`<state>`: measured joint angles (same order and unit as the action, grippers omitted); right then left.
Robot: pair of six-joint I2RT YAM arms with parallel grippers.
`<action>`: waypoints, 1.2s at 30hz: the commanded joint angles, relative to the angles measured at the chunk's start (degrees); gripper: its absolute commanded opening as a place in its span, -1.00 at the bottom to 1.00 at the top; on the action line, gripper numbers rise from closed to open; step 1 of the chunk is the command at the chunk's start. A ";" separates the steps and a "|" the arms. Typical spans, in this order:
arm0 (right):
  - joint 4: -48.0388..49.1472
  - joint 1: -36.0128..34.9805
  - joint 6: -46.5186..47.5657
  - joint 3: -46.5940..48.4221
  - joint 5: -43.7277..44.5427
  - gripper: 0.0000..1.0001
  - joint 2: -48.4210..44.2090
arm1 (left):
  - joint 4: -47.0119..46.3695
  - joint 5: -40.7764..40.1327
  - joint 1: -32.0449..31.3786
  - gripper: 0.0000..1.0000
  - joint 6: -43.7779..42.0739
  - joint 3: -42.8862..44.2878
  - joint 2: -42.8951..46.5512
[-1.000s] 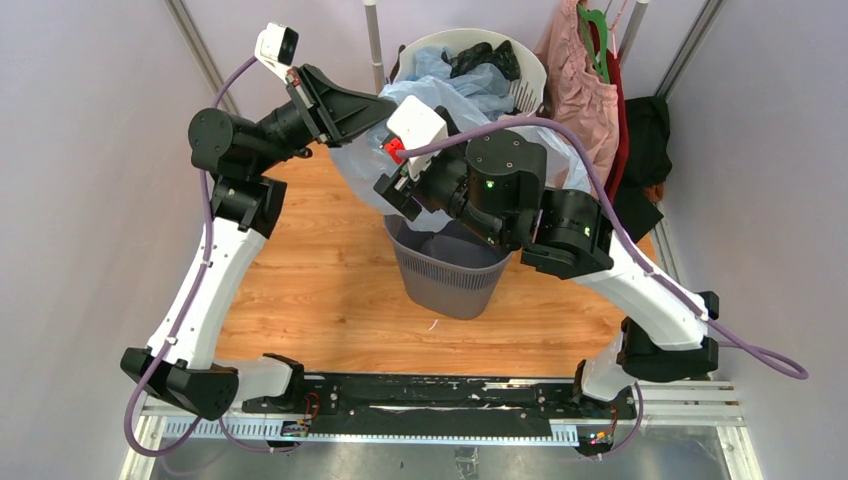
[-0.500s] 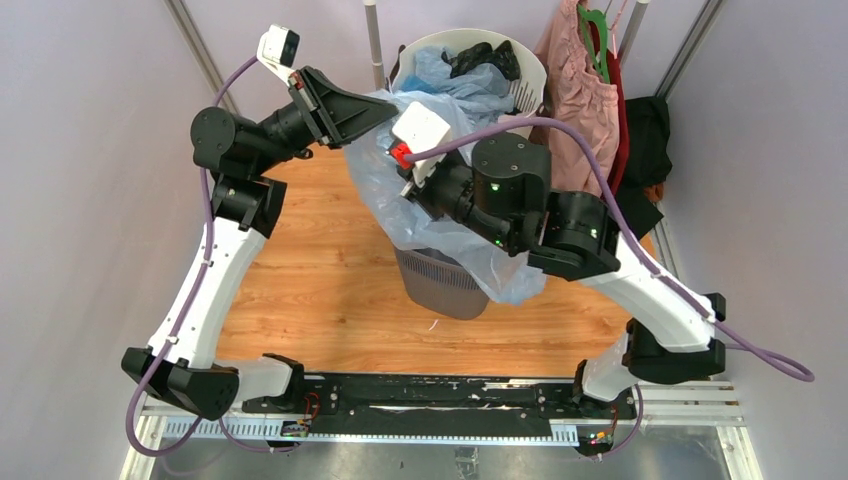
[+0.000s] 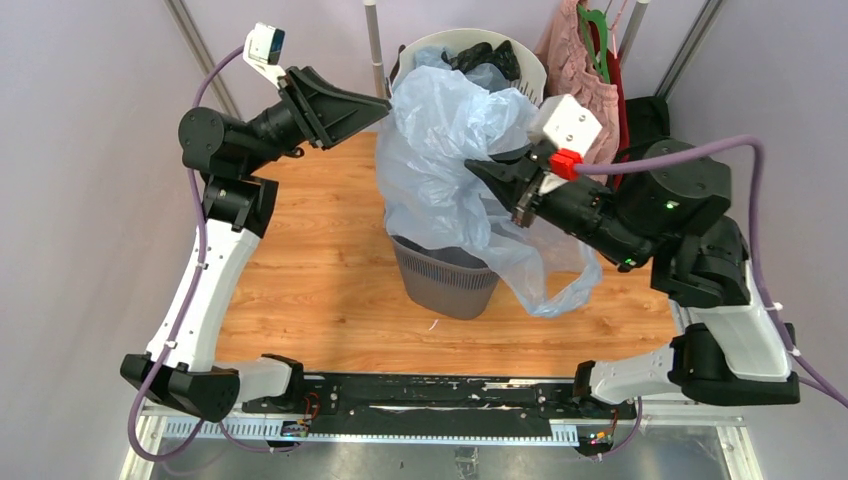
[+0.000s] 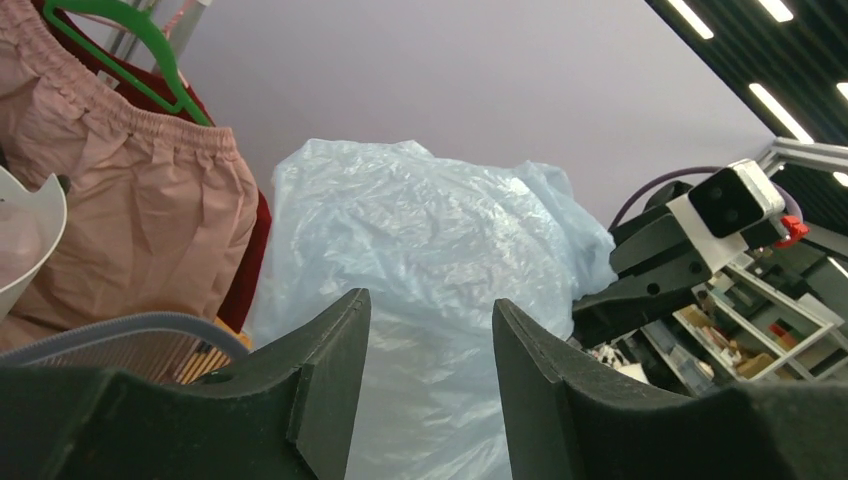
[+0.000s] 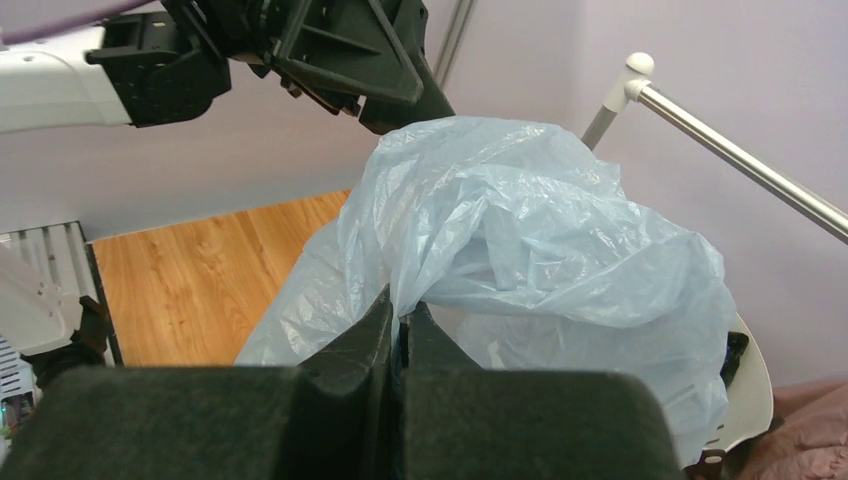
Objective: Put the trash bags into the trash bin
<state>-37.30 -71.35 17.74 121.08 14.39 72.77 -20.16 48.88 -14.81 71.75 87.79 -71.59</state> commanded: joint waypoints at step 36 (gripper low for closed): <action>4.69 0.51 -2.86 -9.01 -11.25 -1.00 -8.61 | -4.45 10.40 -2.13 0.68 -10.79 -18.61 11.82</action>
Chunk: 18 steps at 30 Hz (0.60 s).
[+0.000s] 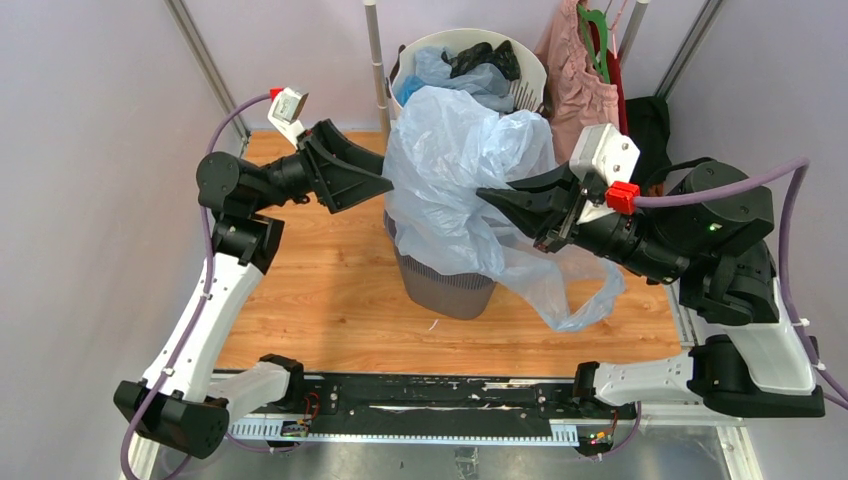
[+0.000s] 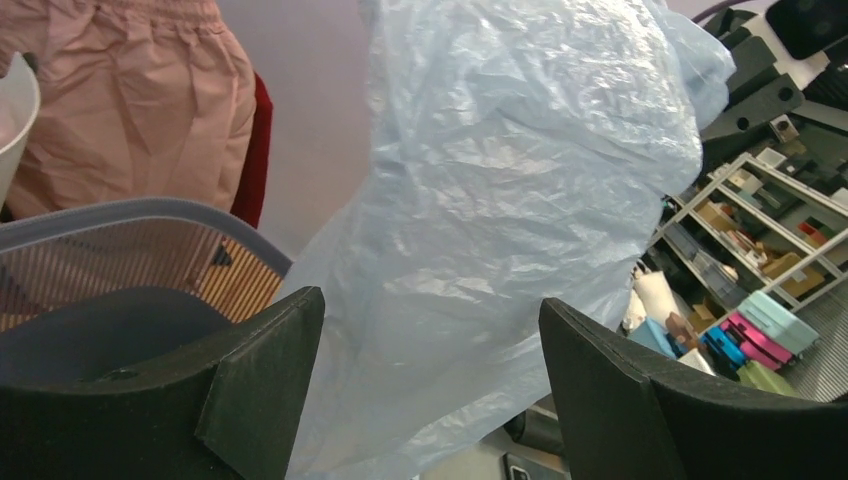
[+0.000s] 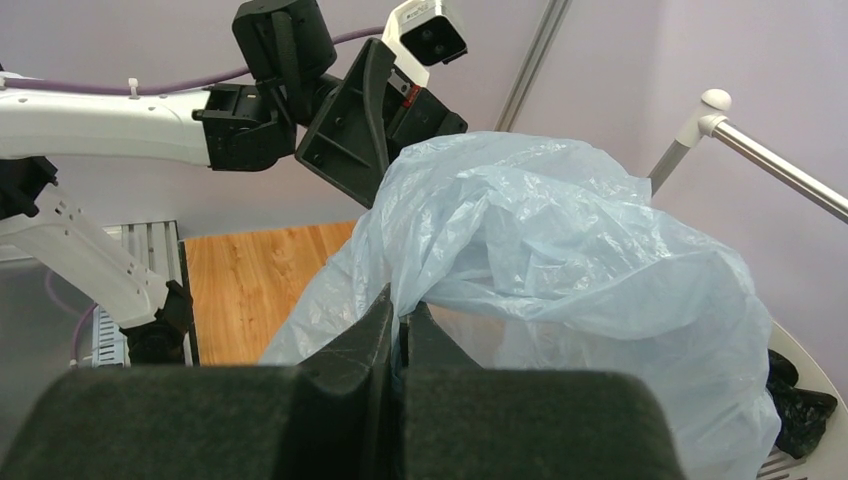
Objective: Put the trash bags into the trash bin
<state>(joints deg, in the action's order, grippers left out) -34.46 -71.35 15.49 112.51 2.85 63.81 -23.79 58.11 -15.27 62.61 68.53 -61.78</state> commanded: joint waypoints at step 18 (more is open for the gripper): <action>0.80 0.51 -1.52 -0.67 1.92 -0.99 -2.17 | -1.06 1.06 -3.44 -1.00 0.43 0.52 -1.01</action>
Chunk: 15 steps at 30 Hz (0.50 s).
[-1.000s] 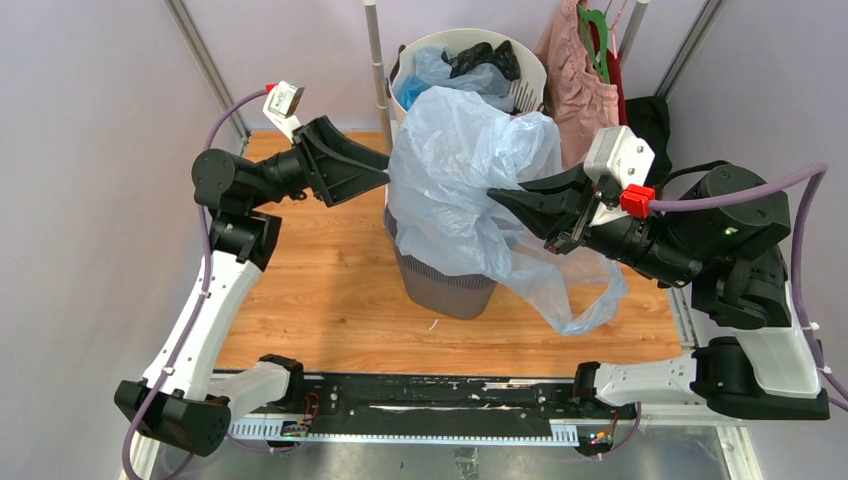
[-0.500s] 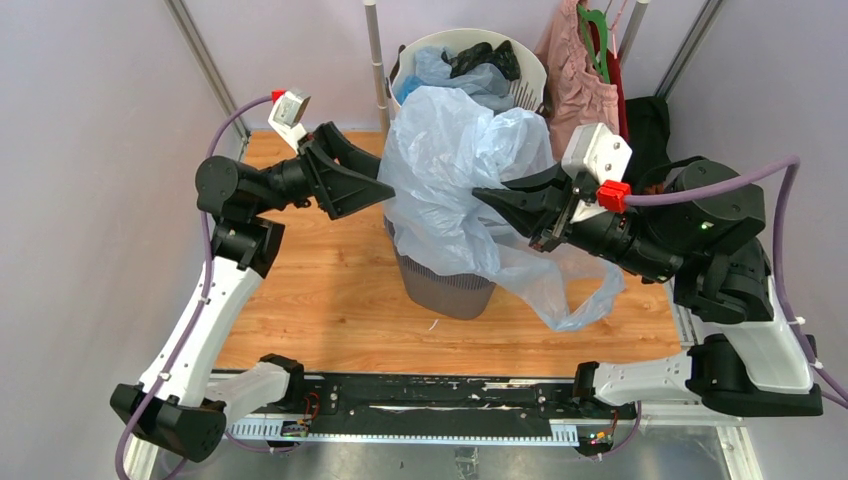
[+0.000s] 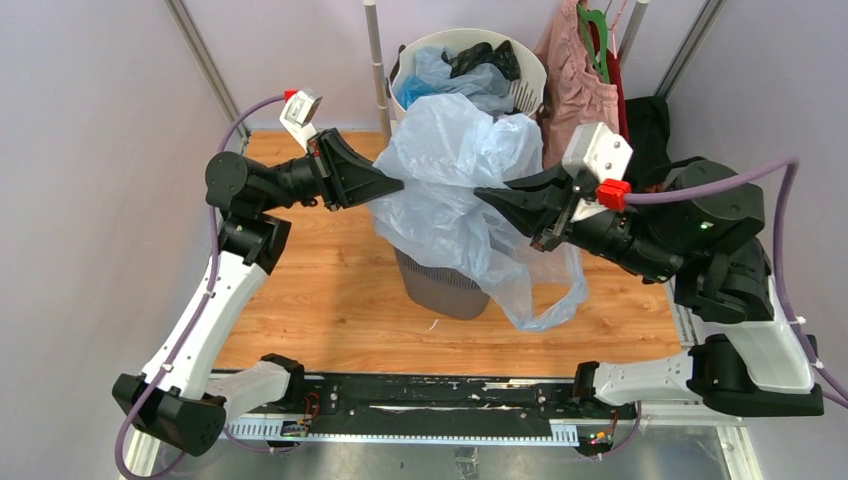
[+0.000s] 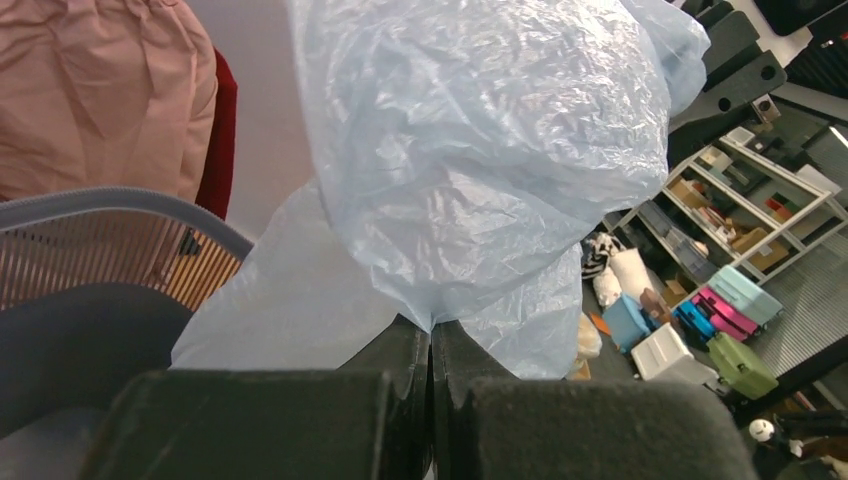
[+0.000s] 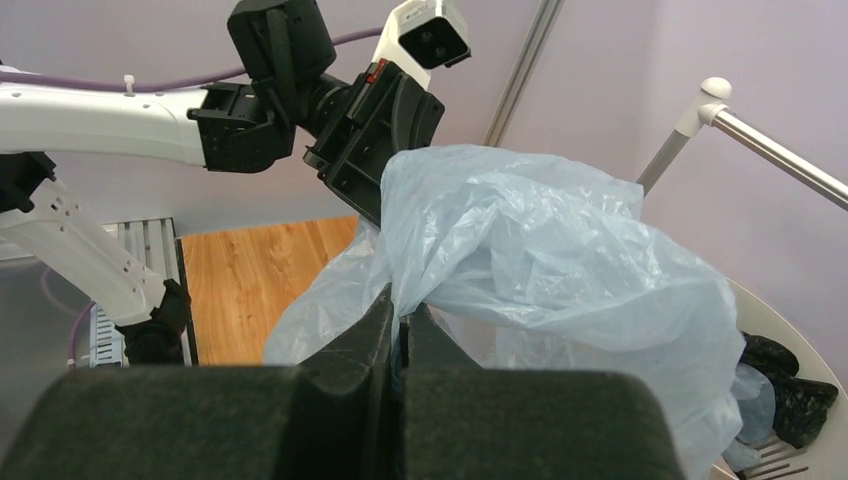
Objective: Put the trash bags into the trash bin
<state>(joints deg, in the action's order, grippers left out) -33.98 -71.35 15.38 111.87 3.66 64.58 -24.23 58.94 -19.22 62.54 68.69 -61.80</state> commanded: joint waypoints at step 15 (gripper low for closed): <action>-4.43 0.51 -2.19 -2.06 5.67 -0.78 -10.24 | -0.63 0.02 3.29 -1.00 1.58 5.66 -3.60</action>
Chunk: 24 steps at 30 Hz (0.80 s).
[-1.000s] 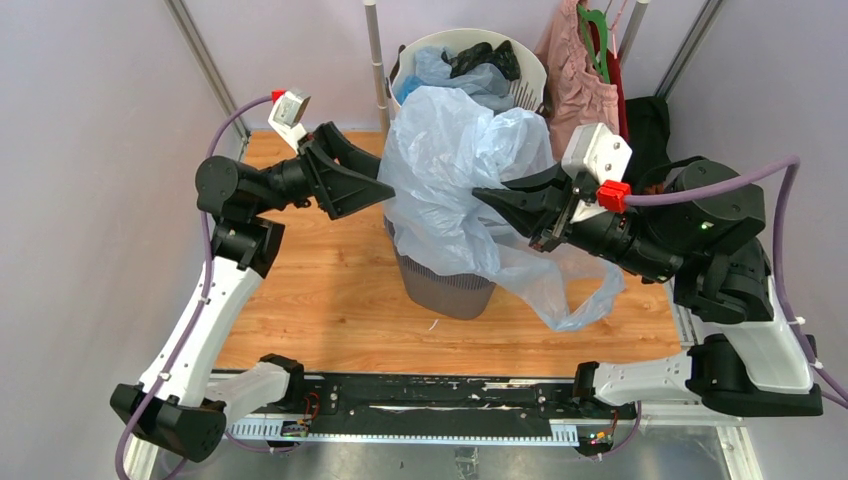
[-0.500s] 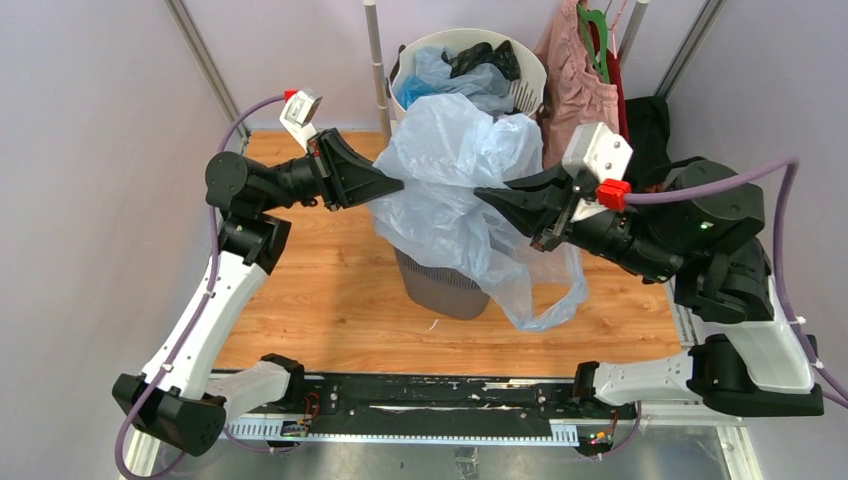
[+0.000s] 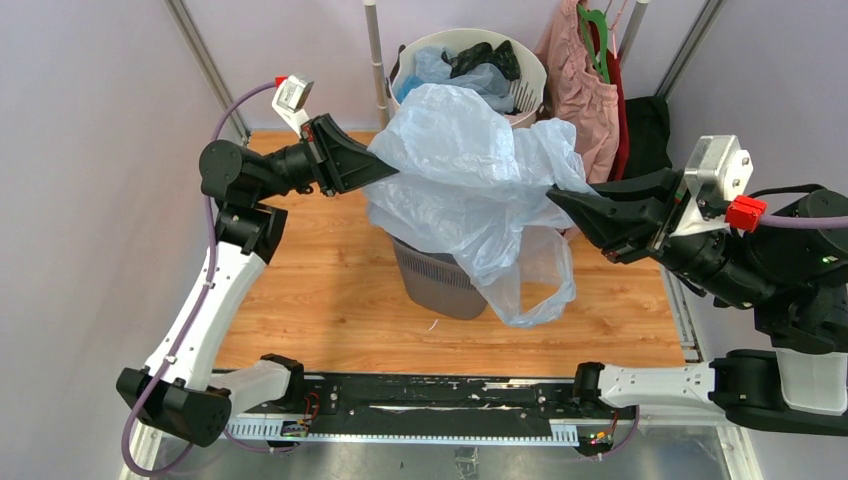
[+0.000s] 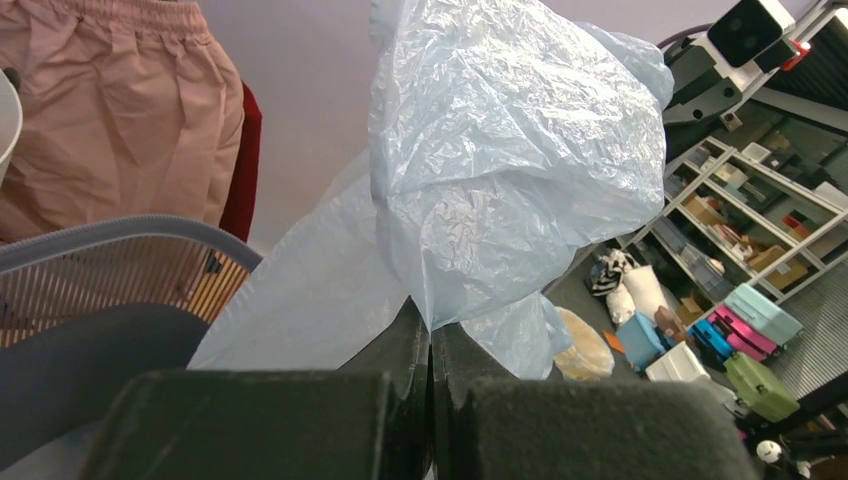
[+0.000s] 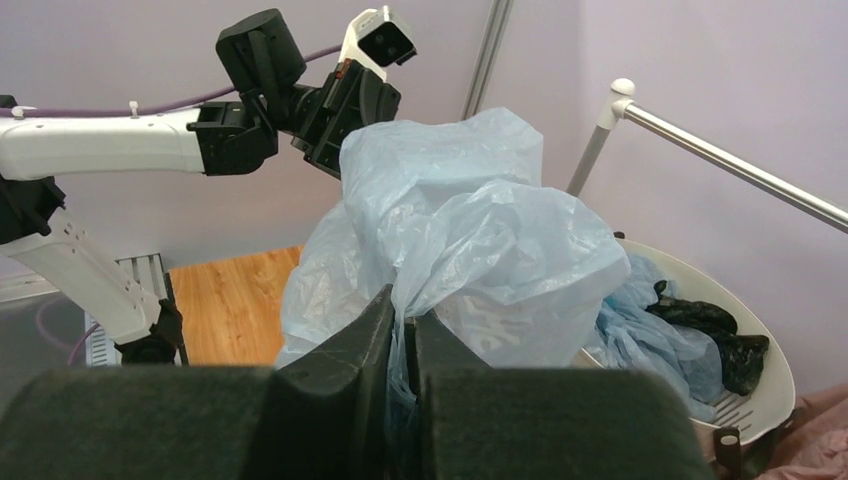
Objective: Put the trash bags into the trash bin
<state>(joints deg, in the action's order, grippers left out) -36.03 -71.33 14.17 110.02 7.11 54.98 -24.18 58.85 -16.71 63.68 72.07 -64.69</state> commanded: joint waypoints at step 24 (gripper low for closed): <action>-3.04 0.50 1.16 8.15 16.27 -1.00 -6.43 | -0.61 -0.04 2.88 -1.00 -0.40 0.82 -2.11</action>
<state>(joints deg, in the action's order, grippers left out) -40.53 -71.33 13.74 115.77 17.45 48.75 -24.23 58.76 -14.94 63.66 73.28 -66.41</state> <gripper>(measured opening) 0.010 0.010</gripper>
